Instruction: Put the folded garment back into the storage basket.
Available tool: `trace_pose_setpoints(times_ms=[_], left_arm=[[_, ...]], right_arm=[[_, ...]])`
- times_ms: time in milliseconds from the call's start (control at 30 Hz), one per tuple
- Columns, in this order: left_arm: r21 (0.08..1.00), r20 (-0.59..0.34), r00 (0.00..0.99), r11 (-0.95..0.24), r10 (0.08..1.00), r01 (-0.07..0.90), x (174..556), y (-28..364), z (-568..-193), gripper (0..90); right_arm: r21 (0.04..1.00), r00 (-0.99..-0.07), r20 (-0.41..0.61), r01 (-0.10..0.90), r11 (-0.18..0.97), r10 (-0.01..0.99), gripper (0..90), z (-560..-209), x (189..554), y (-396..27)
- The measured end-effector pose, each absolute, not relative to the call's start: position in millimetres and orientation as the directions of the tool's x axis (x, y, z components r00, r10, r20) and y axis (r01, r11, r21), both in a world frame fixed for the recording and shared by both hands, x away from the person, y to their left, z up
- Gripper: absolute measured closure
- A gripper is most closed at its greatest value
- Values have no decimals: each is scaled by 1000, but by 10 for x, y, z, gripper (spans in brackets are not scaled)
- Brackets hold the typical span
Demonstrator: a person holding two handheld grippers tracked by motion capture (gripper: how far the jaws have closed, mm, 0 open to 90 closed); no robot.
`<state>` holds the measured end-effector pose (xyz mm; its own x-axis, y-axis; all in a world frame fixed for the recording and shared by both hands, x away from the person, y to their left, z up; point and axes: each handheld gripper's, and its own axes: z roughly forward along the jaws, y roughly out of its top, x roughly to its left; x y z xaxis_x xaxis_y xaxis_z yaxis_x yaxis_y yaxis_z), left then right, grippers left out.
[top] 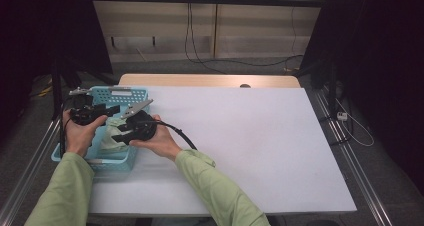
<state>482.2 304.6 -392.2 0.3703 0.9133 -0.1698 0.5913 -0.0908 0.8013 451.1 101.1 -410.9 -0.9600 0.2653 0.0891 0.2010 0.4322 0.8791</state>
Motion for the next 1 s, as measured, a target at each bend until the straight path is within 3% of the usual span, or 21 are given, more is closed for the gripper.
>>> trace_pose_setpoints(times_ms=[533,1000], left_arm=[[840,-106,372,-117,922,529,4731,2976,-3829,91],[864,-128,413,-104,902,493,4614,2967,-3774,51]], right_arm=[[891,-948,103,222,396,300,410,-4091,4444,799],[895,-934,95,232,381,345,261,-4043,4386,573]])
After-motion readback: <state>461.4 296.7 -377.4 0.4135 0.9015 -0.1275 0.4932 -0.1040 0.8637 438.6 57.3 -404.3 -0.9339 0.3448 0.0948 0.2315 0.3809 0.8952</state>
